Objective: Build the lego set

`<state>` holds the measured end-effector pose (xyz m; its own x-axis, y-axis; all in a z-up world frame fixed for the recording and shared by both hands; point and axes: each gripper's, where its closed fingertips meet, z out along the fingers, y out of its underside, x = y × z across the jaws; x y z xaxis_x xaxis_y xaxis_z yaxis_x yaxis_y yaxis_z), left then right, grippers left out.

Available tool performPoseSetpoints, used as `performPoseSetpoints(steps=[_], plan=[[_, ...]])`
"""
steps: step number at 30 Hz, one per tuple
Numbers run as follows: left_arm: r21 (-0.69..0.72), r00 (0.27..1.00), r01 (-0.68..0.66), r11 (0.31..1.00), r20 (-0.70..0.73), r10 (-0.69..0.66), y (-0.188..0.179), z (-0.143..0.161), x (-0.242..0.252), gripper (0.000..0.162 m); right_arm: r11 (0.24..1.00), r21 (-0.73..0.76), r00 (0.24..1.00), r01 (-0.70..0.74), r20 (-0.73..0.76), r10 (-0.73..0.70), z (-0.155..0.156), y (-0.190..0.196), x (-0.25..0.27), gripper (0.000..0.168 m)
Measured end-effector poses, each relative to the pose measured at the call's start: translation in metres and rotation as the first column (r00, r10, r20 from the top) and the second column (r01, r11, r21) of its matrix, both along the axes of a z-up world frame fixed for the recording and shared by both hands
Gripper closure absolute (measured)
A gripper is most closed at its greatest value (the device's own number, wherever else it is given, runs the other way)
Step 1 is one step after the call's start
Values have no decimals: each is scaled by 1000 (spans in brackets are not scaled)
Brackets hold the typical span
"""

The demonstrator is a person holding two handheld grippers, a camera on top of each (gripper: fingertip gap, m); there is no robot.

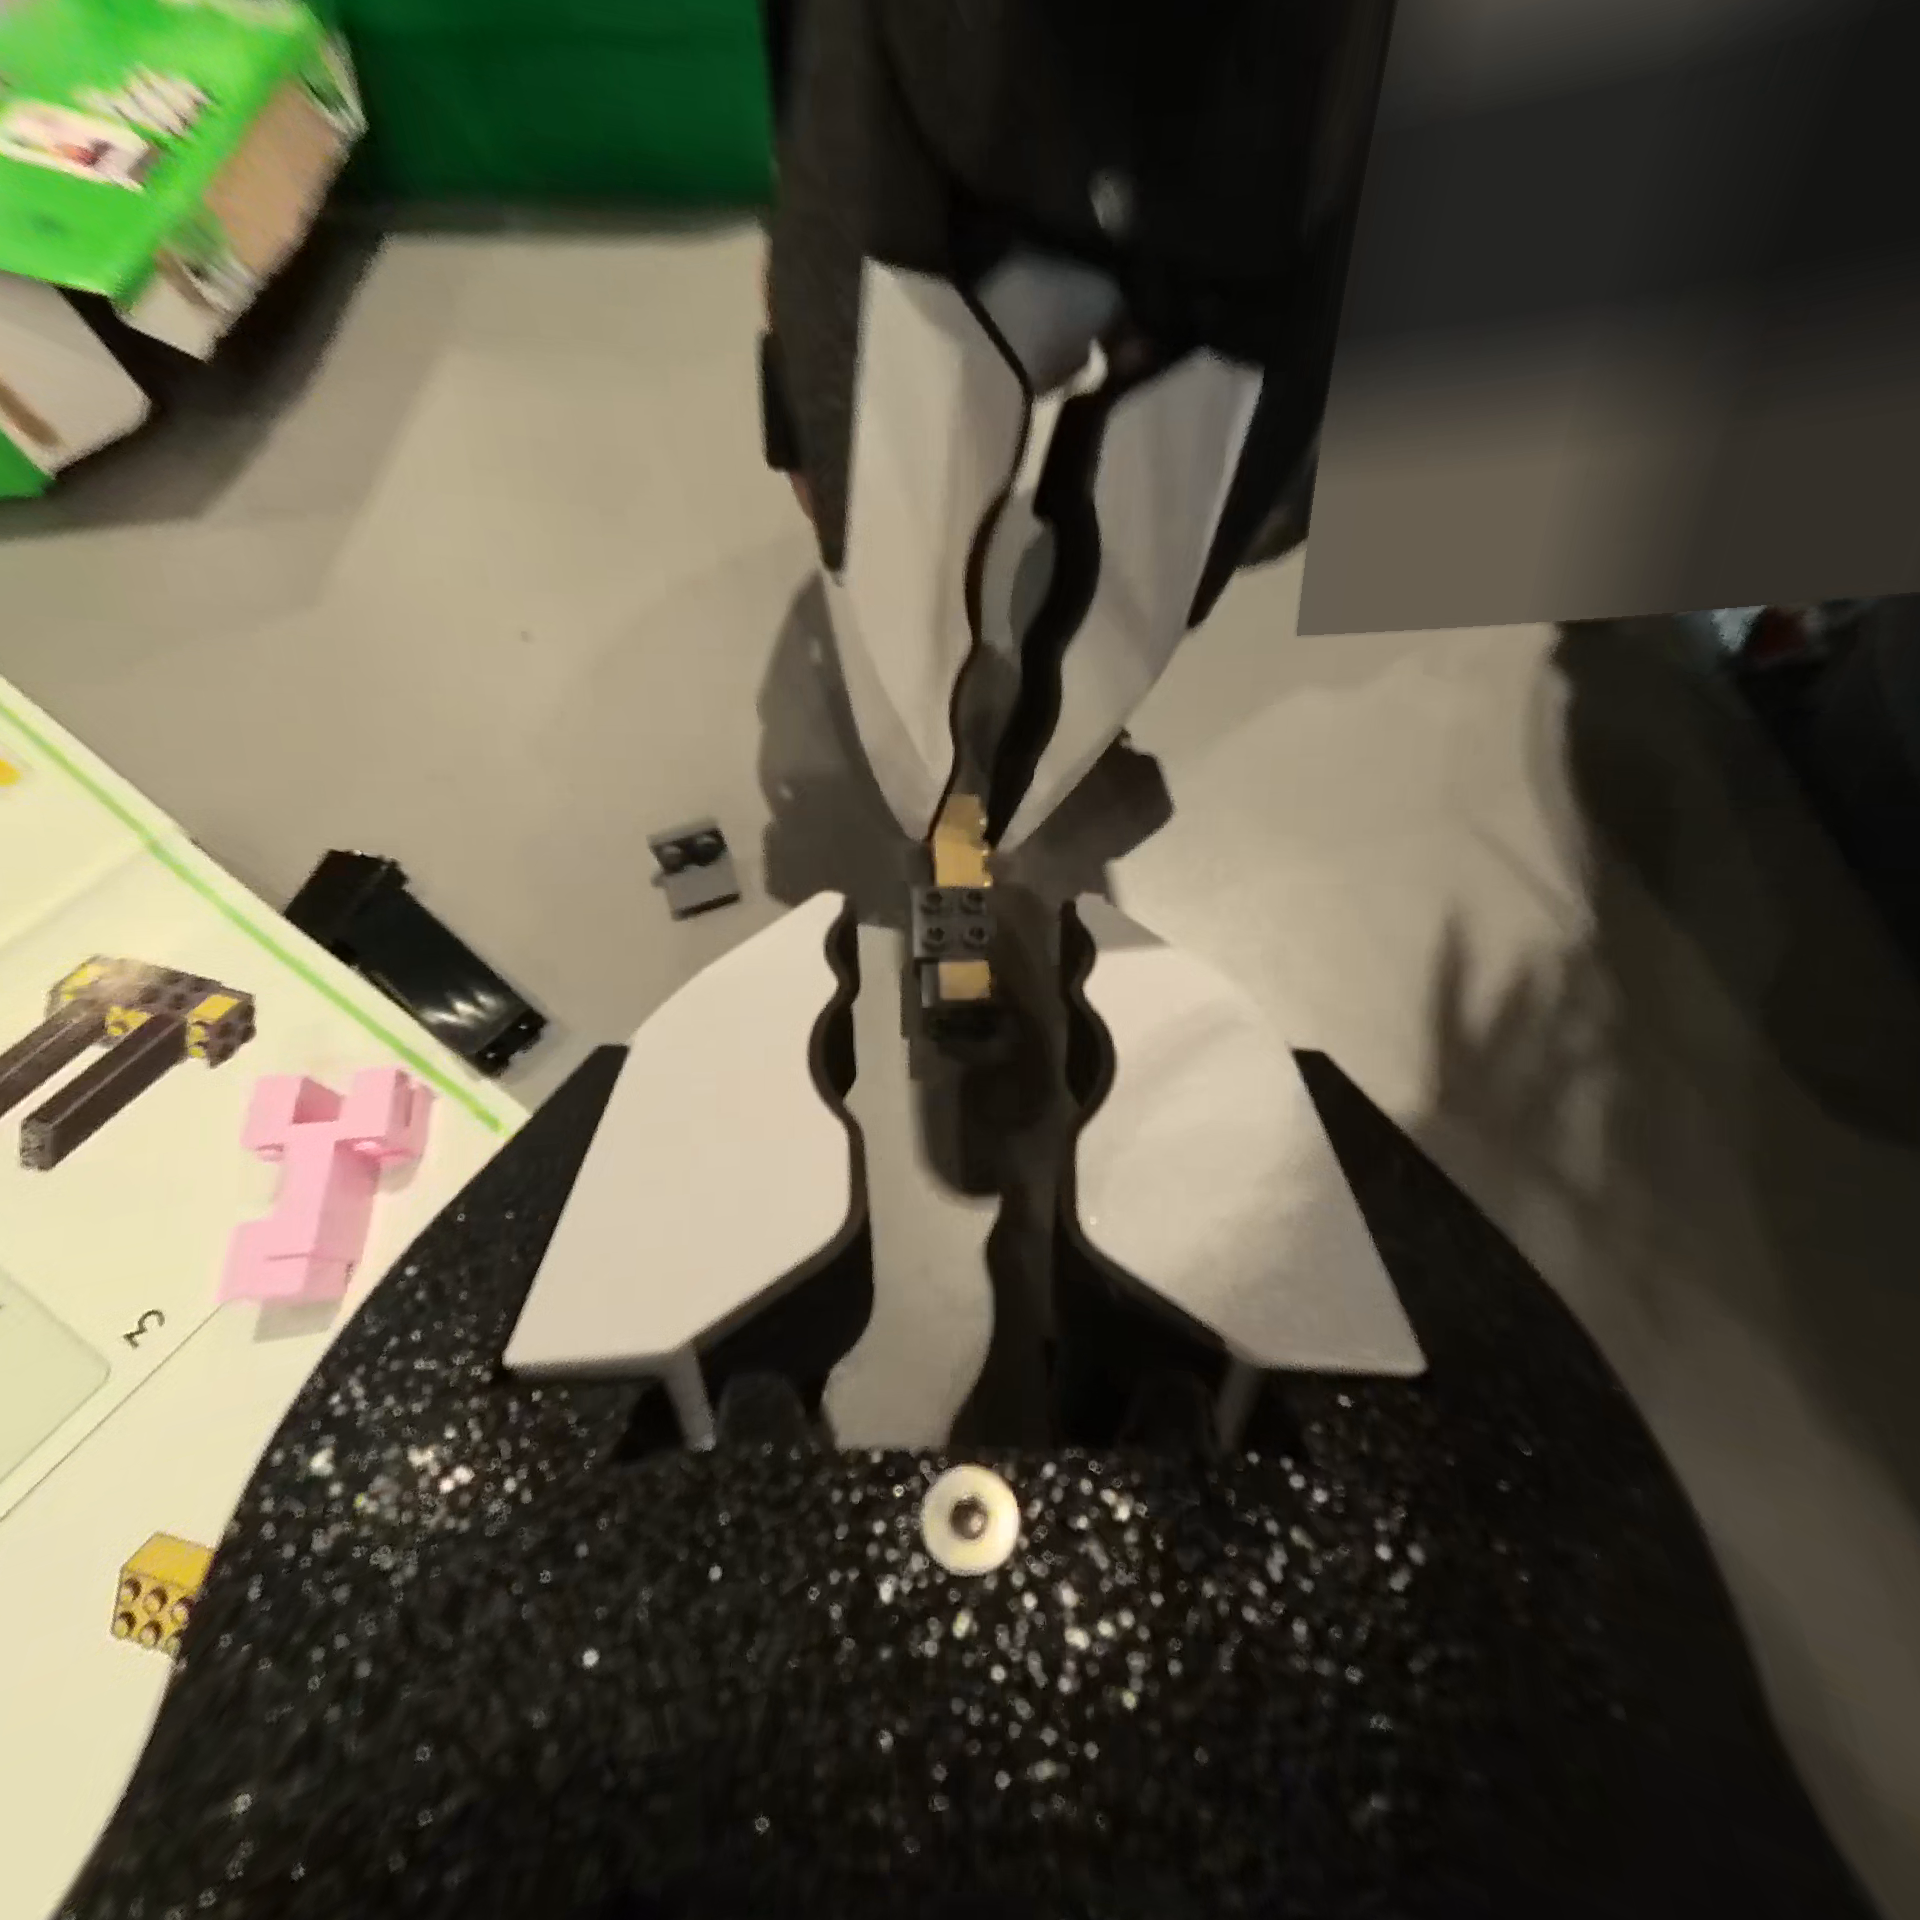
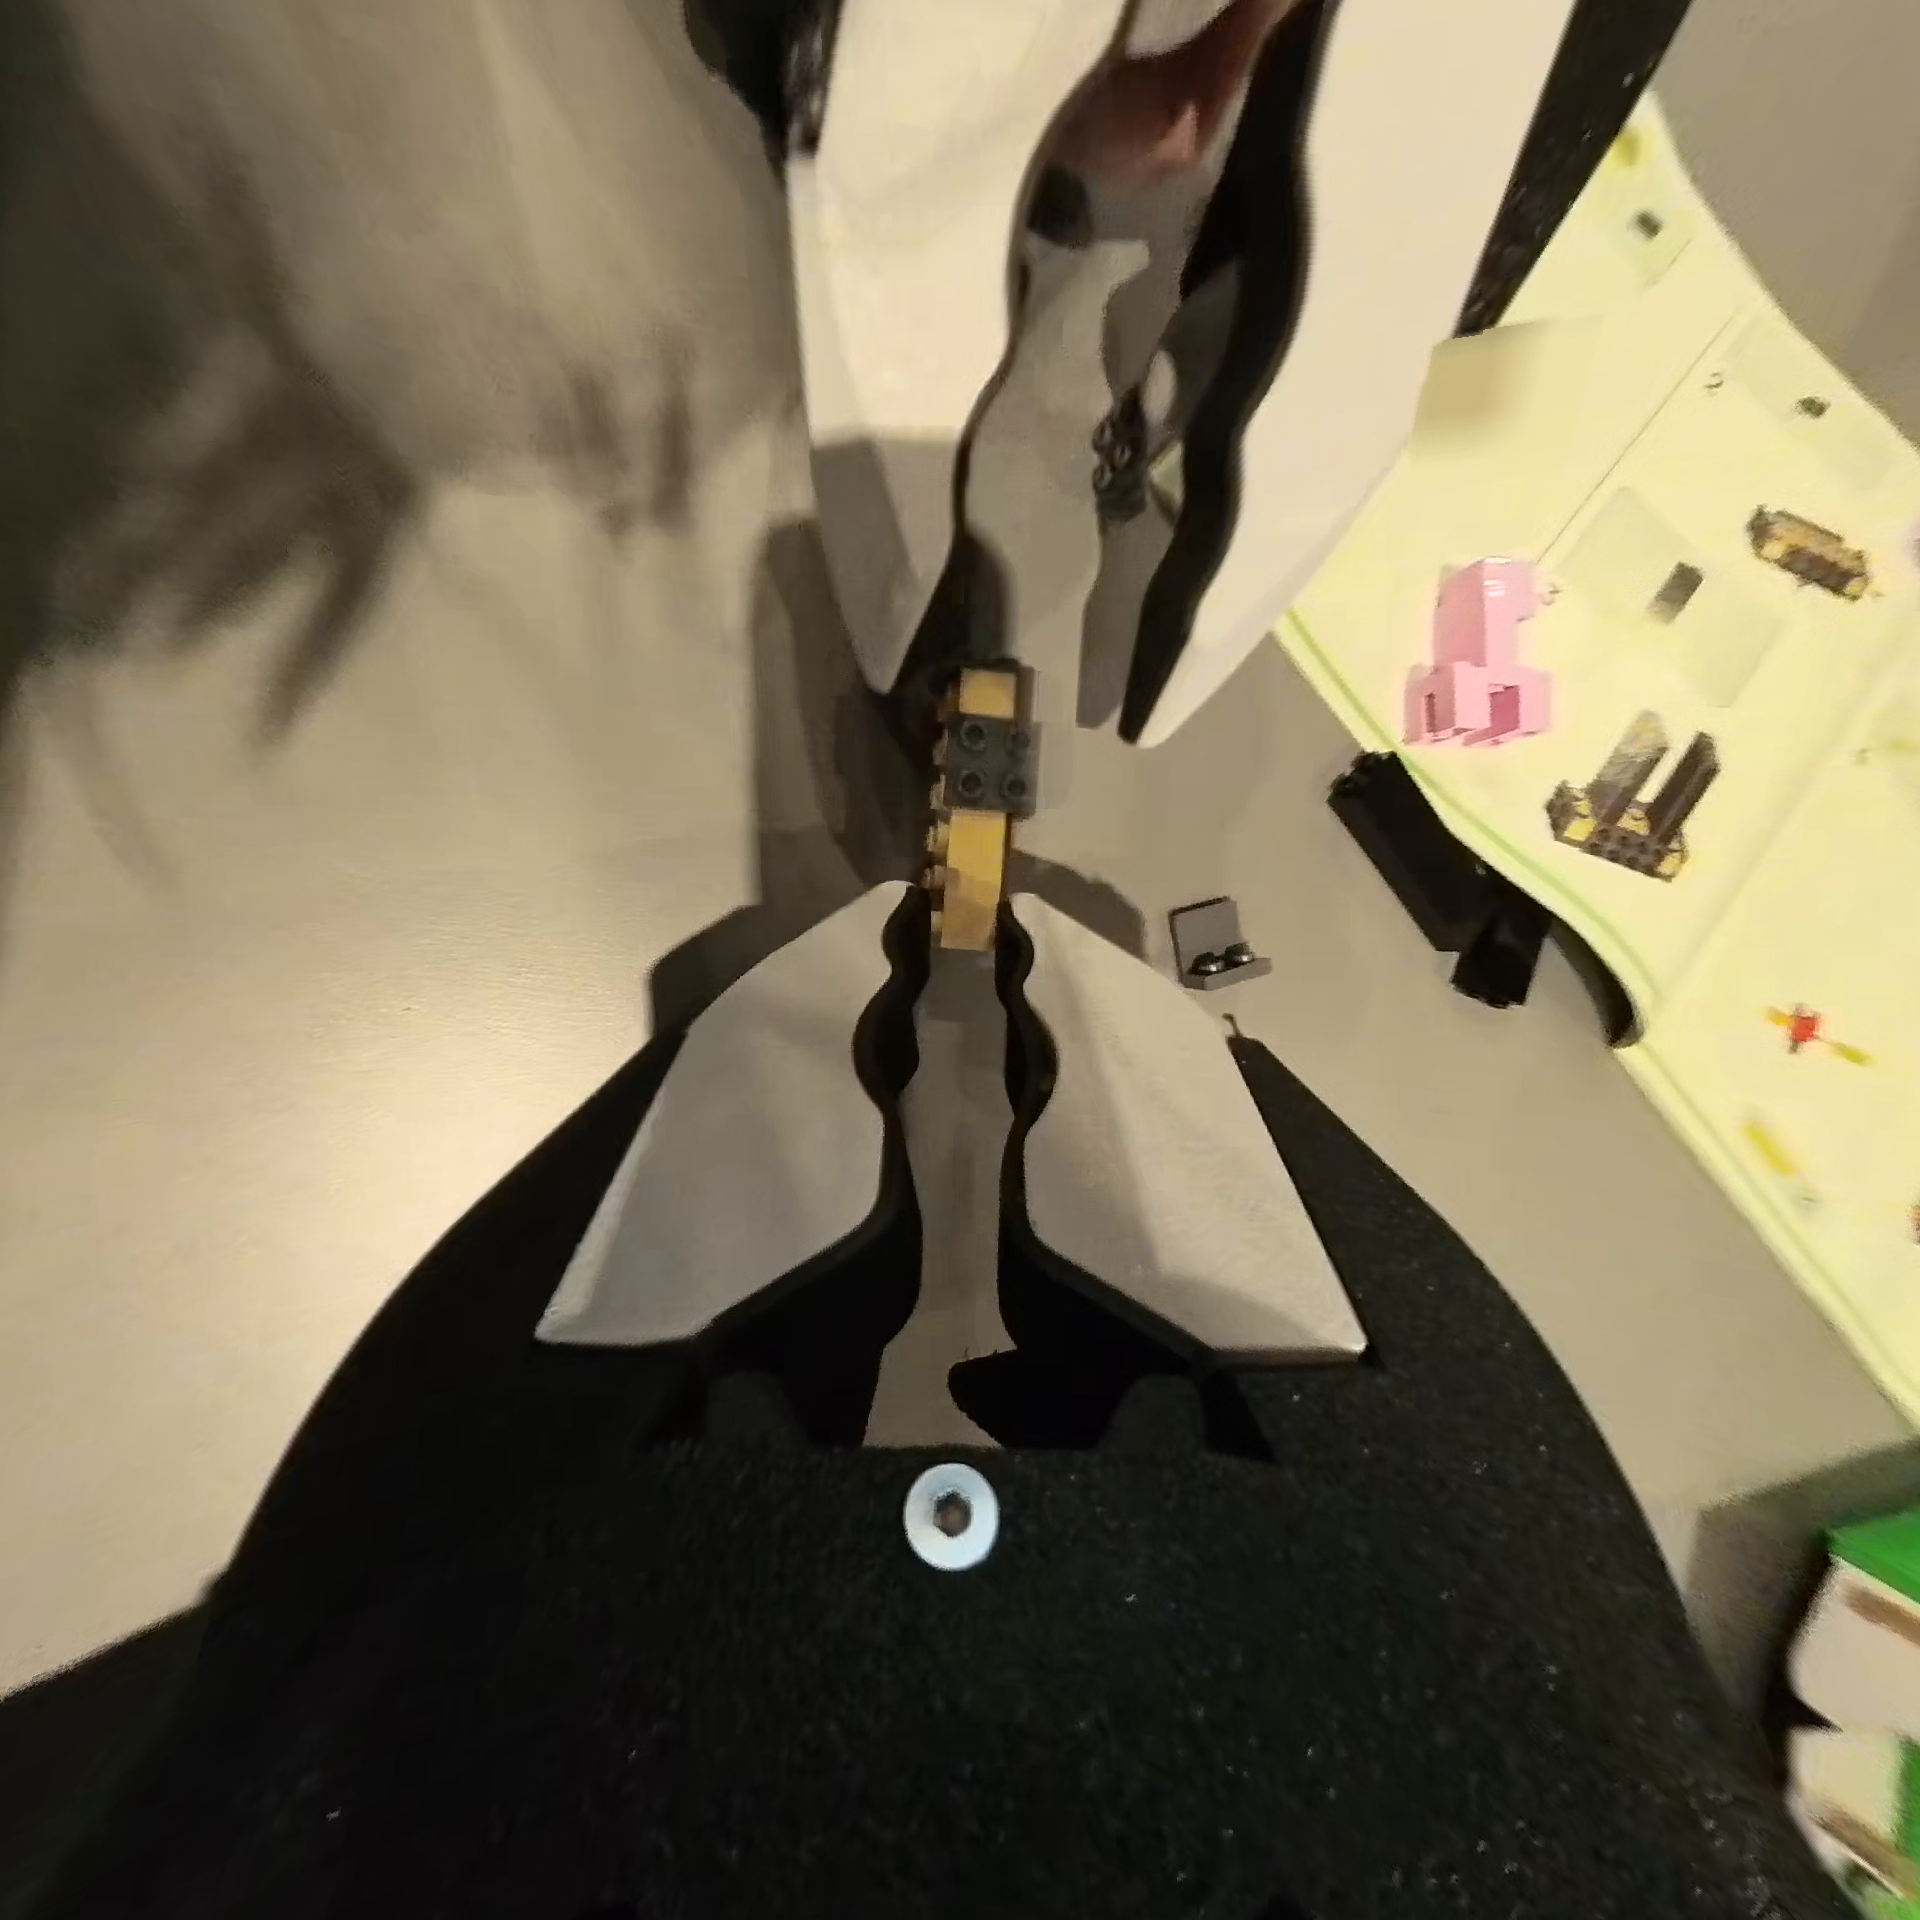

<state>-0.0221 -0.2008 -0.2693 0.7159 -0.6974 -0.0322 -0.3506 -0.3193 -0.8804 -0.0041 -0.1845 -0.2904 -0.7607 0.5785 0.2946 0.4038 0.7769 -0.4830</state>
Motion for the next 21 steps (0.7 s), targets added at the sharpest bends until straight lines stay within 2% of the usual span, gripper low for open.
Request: performPoseSetpoints(steps=[1,8,16,21], plan=[[-4,1000,-1,1000,-18,1,1,-2,0,126,1000,-14,1000,0,15,0,0,-1,0,157],[8,993,-6,1000,-114,7,5,-9,3,134,998,-56,996,6,87,-1,-1,-2,-1,157],[10,993,-28,1000,-112,29,7,-9,1,143,998,-66,994,4,110,4,-1,-2,-3,157],[-73,985,-31,997,-169,18,5,-25,0,133,998,-70,993,5,116,3,-1,-2,-3,157]])
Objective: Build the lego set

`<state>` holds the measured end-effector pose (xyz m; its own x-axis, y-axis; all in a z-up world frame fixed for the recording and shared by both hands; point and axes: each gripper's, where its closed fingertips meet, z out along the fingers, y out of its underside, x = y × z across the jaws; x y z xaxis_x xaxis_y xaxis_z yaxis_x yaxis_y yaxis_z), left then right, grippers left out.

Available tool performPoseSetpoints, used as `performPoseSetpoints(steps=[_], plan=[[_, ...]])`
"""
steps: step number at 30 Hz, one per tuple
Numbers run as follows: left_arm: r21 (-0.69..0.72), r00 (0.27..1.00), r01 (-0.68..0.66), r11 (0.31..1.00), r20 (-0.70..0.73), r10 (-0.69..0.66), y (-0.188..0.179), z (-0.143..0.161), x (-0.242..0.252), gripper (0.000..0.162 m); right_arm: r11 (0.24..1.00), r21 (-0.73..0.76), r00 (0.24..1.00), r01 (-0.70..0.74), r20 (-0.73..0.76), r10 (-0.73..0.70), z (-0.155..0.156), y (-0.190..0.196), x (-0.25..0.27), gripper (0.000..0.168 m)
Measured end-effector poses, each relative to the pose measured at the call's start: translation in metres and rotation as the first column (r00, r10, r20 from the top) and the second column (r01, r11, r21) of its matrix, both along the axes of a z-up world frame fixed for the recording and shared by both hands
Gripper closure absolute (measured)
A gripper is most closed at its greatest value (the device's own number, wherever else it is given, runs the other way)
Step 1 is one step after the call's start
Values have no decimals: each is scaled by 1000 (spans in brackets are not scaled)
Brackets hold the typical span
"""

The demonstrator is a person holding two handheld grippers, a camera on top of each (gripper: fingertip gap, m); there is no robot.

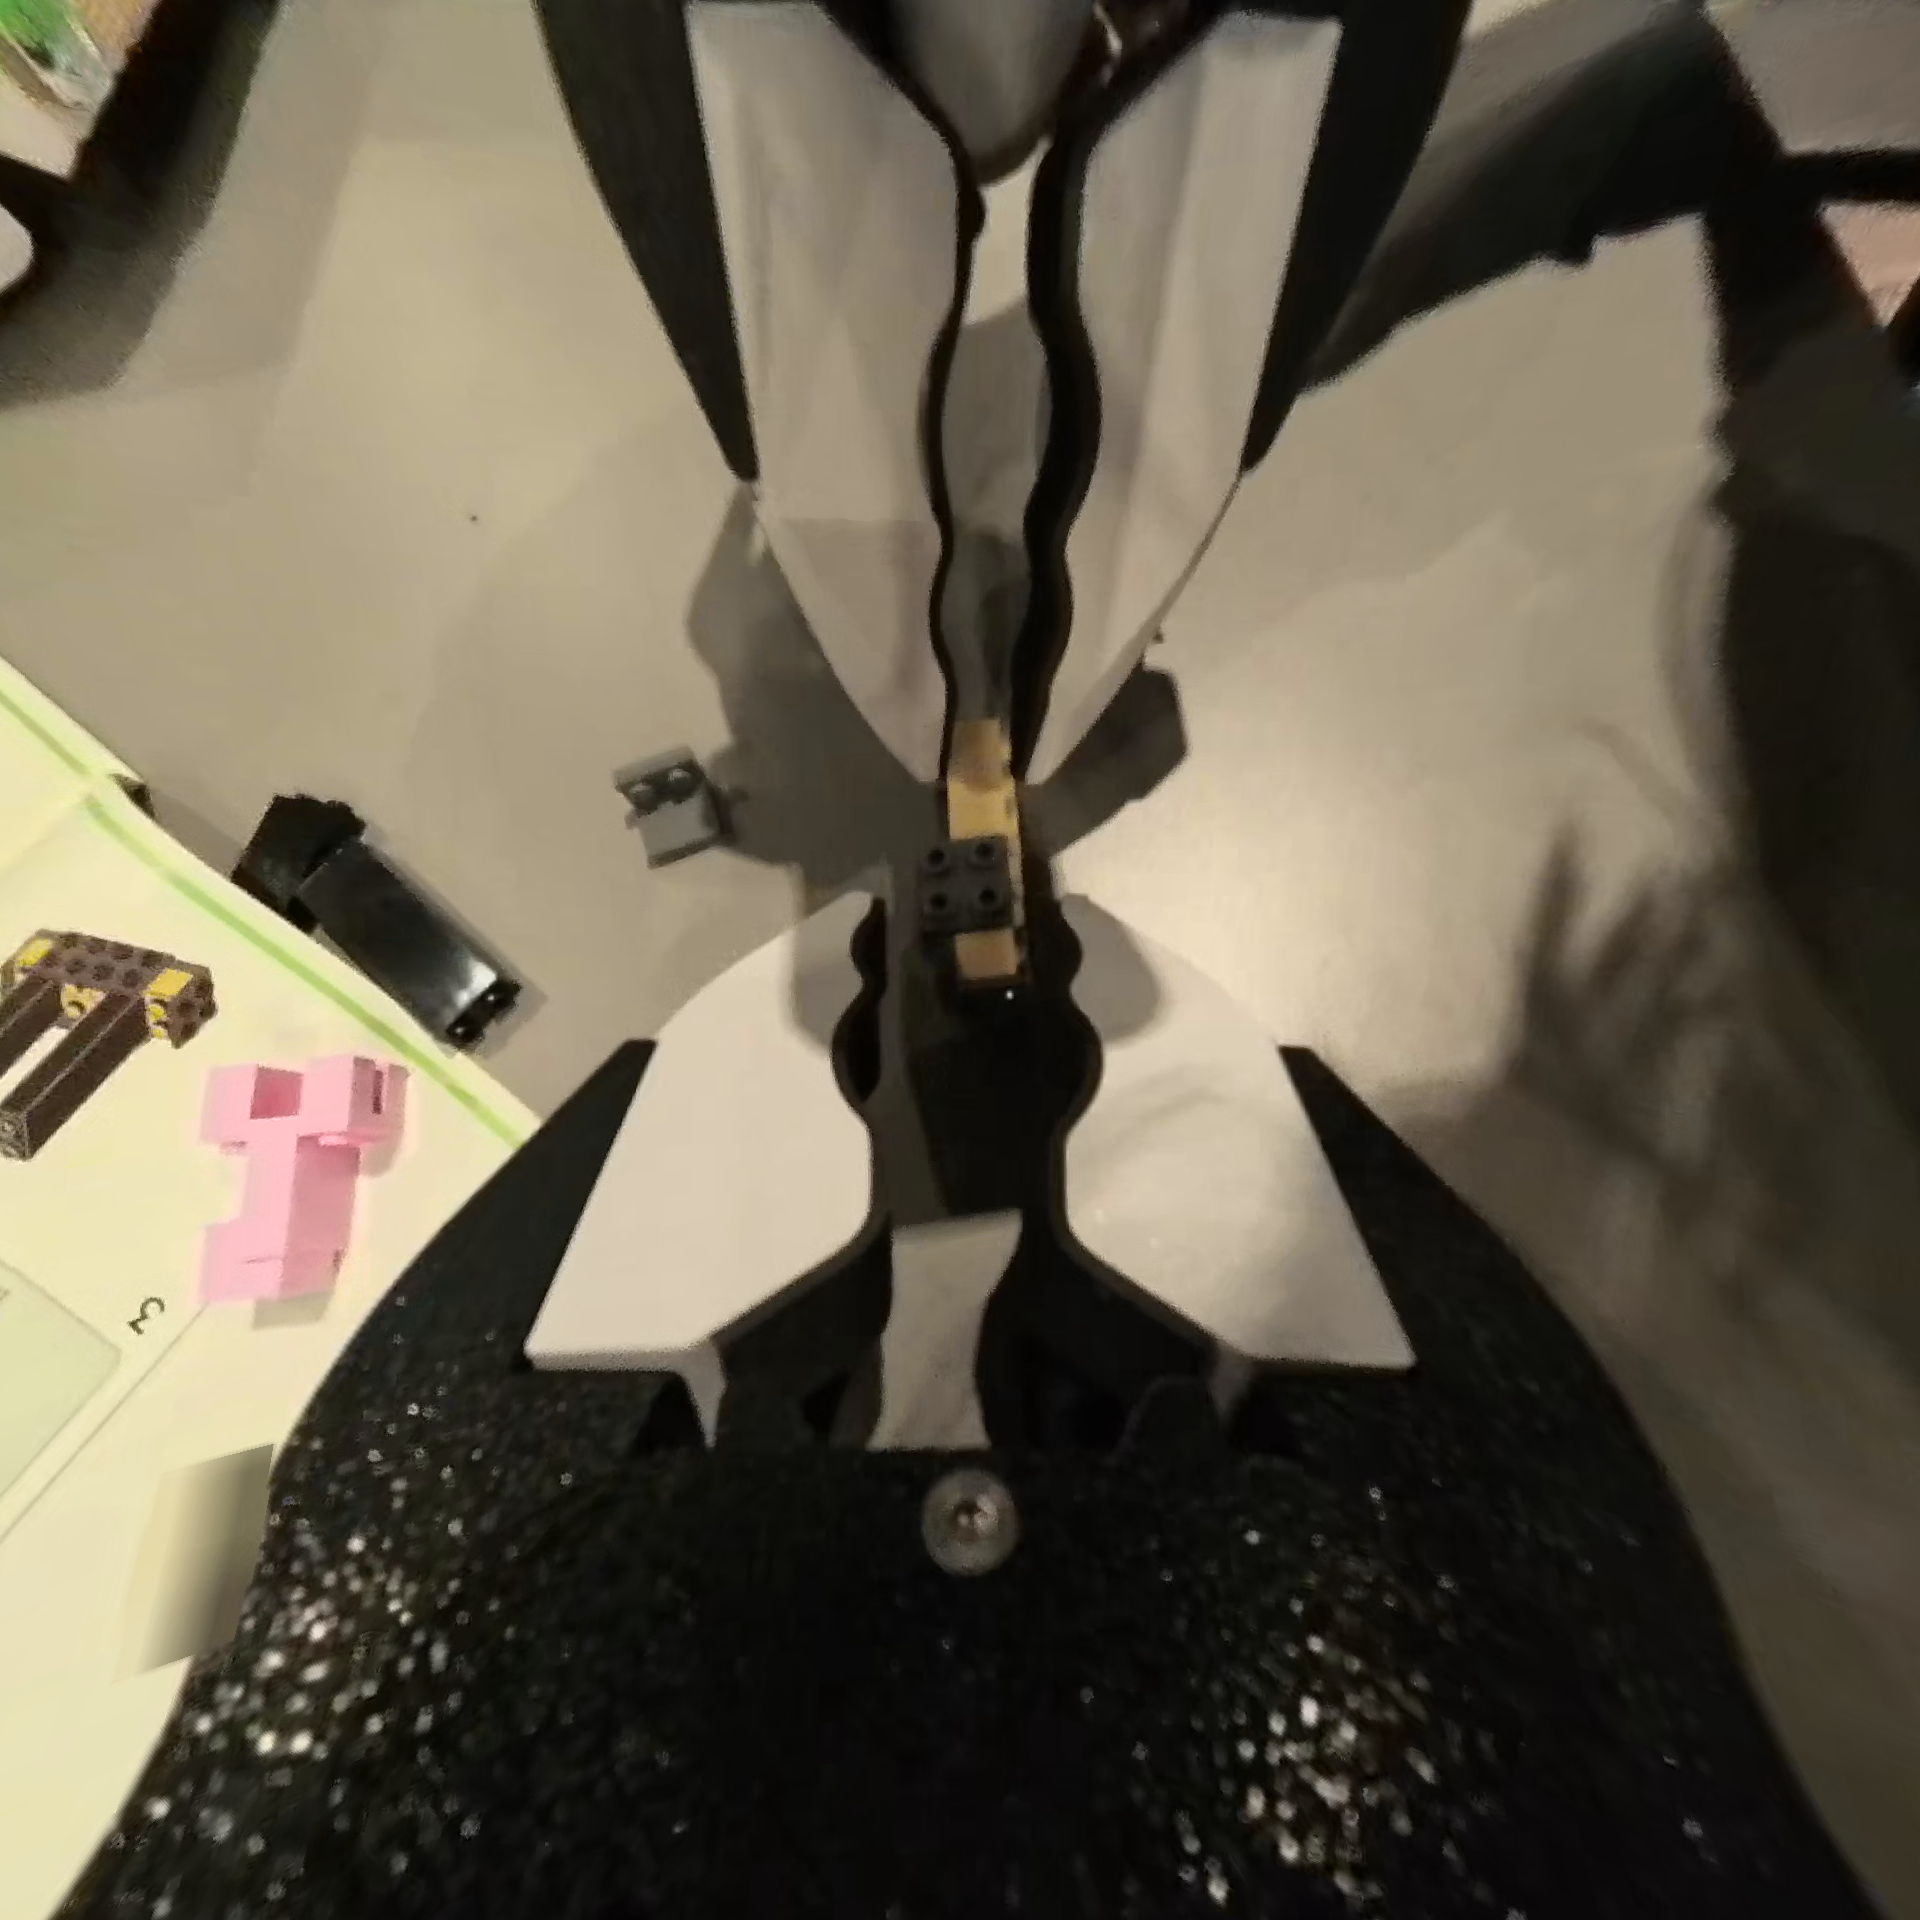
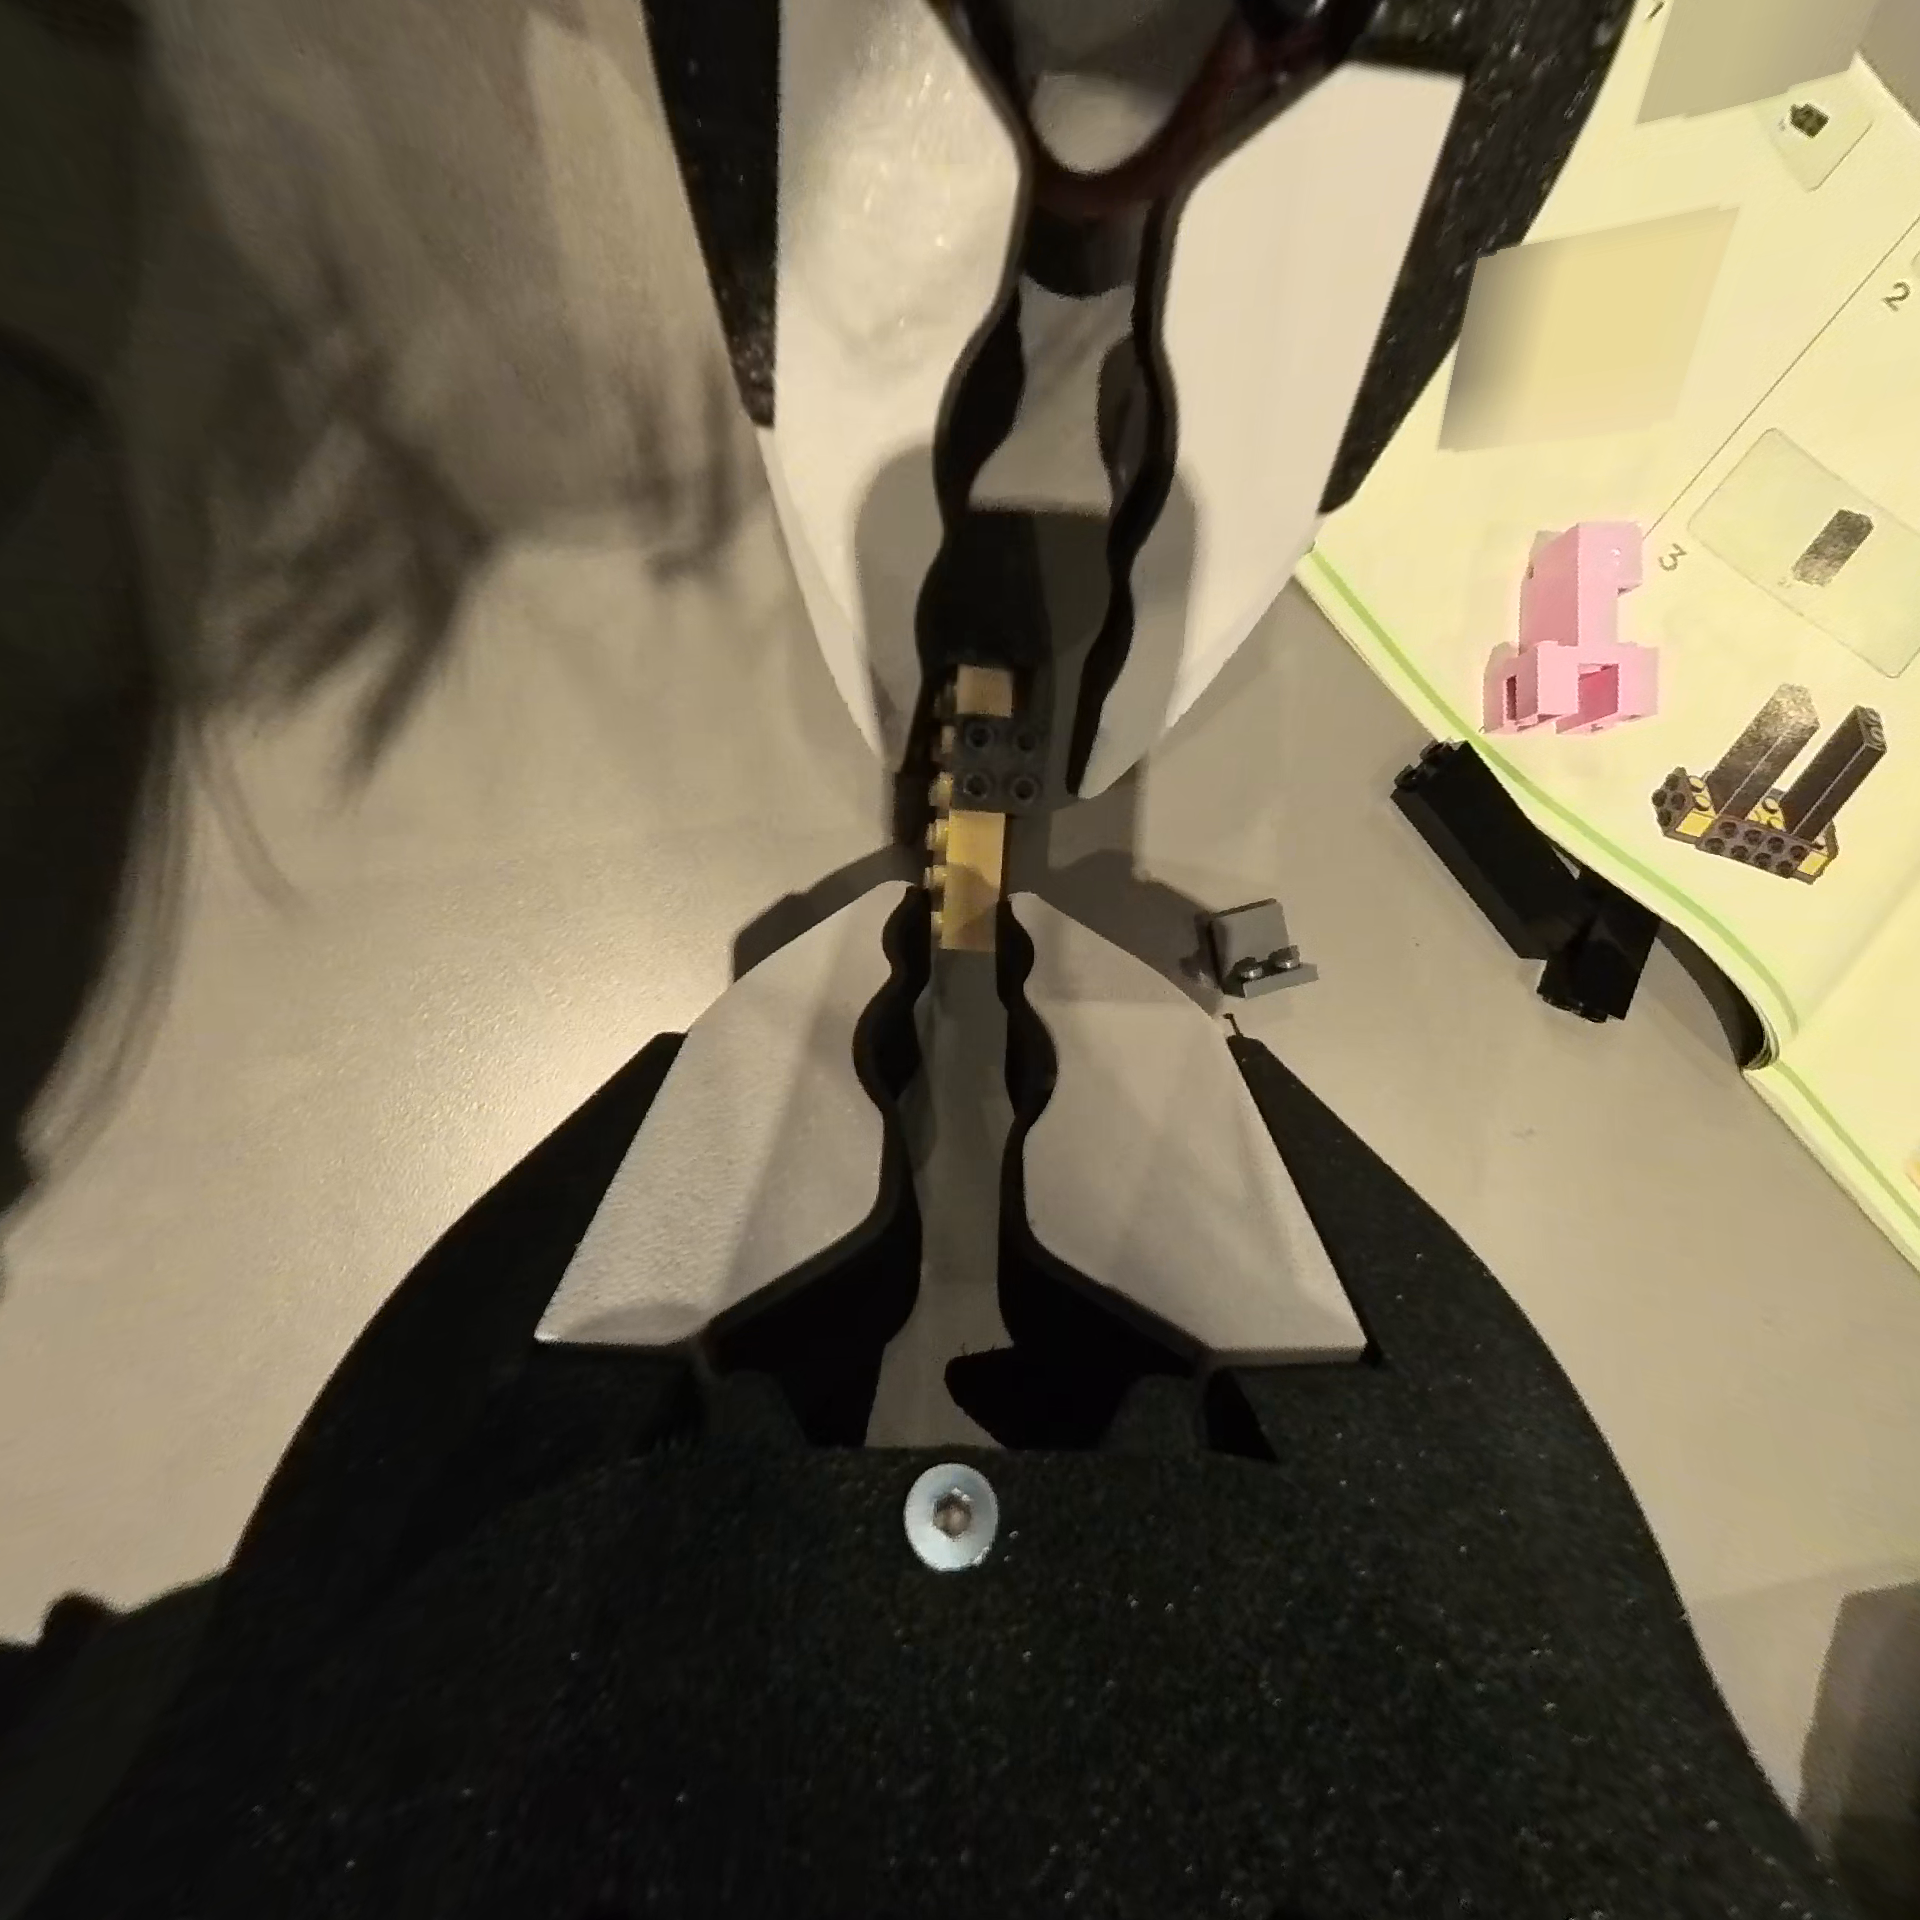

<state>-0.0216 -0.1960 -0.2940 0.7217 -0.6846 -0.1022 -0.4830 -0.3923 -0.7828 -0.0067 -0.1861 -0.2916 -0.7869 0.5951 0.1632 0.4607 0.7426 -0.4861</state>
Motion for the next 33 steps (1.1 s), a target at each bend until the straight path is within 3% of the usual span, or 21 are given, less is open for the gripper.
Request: performPoseSetpoints(steps=[9,33], plan=[[41,1000,22,999,8,-22,0,5,3,144,1000,-11,1000,11,1,-11,0,0,-1,157],[80,998,42,996,-41,-39,-1,4,2,145,999,-32,999,38,26,-37,0,-2,-2,157]])
